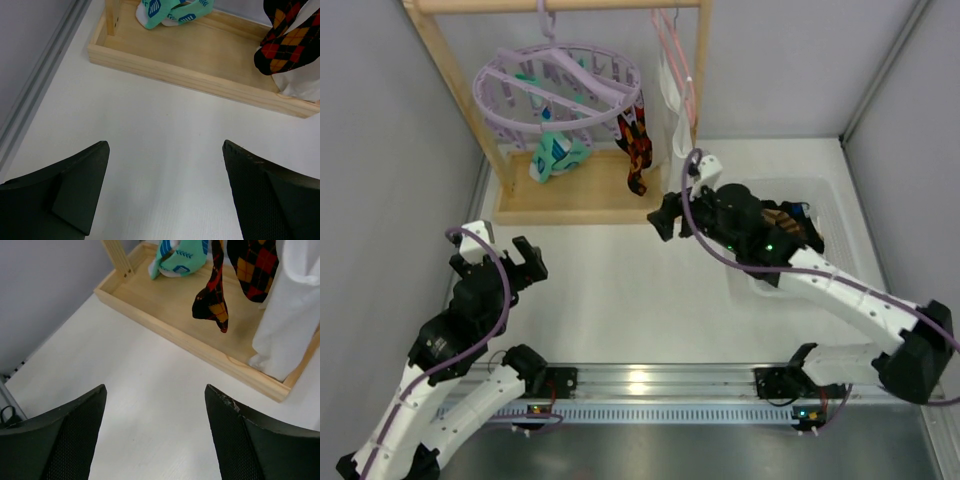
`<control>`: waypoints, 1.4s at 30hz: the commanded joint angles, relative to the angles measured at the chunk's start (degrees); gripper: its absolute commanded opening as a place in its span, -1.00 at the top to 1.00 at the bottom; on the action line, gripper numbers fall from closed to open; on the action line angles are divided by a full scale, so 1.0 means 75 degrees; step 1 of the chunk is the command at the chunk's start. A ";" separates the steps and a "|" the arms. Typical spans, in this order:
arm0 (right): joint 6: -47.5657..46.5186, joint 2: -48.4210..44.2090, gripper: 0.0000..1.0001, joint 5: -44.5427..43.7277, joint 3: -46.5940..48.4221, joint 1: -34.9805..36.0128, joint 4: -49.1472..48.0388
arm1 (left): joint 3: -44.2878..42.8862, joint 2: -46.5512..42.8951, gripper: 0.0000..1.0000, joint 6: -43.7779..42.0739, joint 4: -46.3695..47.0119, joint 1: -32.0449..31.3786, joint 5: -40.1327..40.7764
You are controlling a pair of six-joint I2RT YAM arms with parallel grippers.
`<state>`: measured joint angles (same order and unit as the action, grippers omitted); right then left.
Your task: Remove the socks clipped to the hanger
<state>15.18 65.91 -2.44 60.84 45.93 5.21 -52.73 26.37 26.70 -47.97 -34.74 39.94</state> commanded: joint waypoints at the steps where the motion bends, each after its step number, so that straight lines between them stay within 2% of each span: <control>1: -0.0252 0.1077 -0.52 -0.0928 0.0651 0.0355 -0.1491 | 0.0093 0.0000 -0.97 0.0026 0.0407 0.0003 0.0112; 5: -0.0606 0.2645 -0.49 -0.1689 0.1566 0.0497 -0.1656 | 0.0093 0.0023 -0.97 0.0038 0.0407 0.0003 0.0088; 12: -0.1121 0.4394 -0.46 -0.2404 0.2713 0.0485 -0.2733 | 0.0093 0.0011 -0.96 0.0038 0.0407 0.0003 0.0053; 14: -0.1308 0.4978 -0.43 -0.2941 0.3170 0.0485 -0.2781 | 0.0105 0.0023 -0.97 0.0038 0.0407 0.0003 0.0018; 18: -0.1414 0.5754 -0.34 -0.3249 0.3722 0.0439 -0.2840 | 0.0105 0.0035 -0.97 0.0026 0.0407 0.0003 -0.0017; 19: -0.1473 0.5871 -0.27 -0.3284 0.3782 0.0427 -0.2932 | 0.0105 0.0035 -0.97 0.0026 0.0407 0.0003 -0.0029; 20: -0.1485 0.6035 -0.11 -0.3284 0.3806 0.0426 -0.3003 | 0.0105 0.0046 -0.97 0.0015 0.0407 0.0003 -0.0029; 22: -0.1485 0.6106 0.09 -0.3355 0.3701 0.0426 -0.3225 | 0.0093 0.0046 -0.96 0.0014 0.0419 -0.0008 0.0018; 23: -0.1473 0.6095 0.33 -0.3343 0.3608 0.0438 -0.3540 | 0.0082 0.0070 -0.97 0.0014 0.0419 0.0003 0.0018; 25: -0.1403 0.6025 0.60 -0.3355 0.3233 0.0438 -0.3904 | 0.0023 0.0093 -0.97 0.0003 0.0407 0.0003 0.0030; 26: -0.1391 0.5909 0.83 -0.3343 0.3081 0.0438 -0.4312 | -0.0082 0.0105 -0.97 0.0014 0.0407 0.0003 -0.0005; 27: -0.1403 0.5838 0.96 -0.3366 0.2824 0.0485 -0.4467 | -0.0187 0.0117 -0.96 0.0014 0.0407 0.0003 -0.0029; 28: -0.1472 0.5779 1.00 -0.3355 0.2706 0.0520 -0.4608 | -0.0327 0.0163 -0.97 0.0014 0.0407 0.0003 -0.0145; 32: -0.1918 0.5358 1.00 -0.3471 0.2167 0.0848 -0.5311 | -0.1685 0.0677 -0.97 -0.0079 0.0395 0.0003 -0.0871; 33: -0.1942 0.5299 1.00 -0.3669 0.2015 0.1069 -0.5463 | -0.2442 0.0830 -0.97 -0.0114 0.0372 0.0003 -0.1070; 35: -0.2351 0.5146 1.00 -0.3916 0.1873 0.1316 -0.5558 | -0.3173 0.1263 -0.97 -0.0242 0.0360 -0.0008 -0.1712; 36: -0.2526 0.5111 1.00 -0.4196 0.1745 0.1584 -0.5721 | -0.3919 0.1729 -0.97 -0.0290 0.0349 0.0003 -0.1867; 42: -0.3556 0.5204 1.00 -0.5415 0.1895 0.2685 -0.5956 | -0.6197 0.3828 -0.96 -0.0618 -0.0073 0.0003 -0.2512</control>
<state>-5.32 106.98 -36.27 73.54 62.00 -33.71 -94.43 47.72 24.34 -47.13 -34.74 25.96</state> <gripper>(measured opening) 0.010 0.983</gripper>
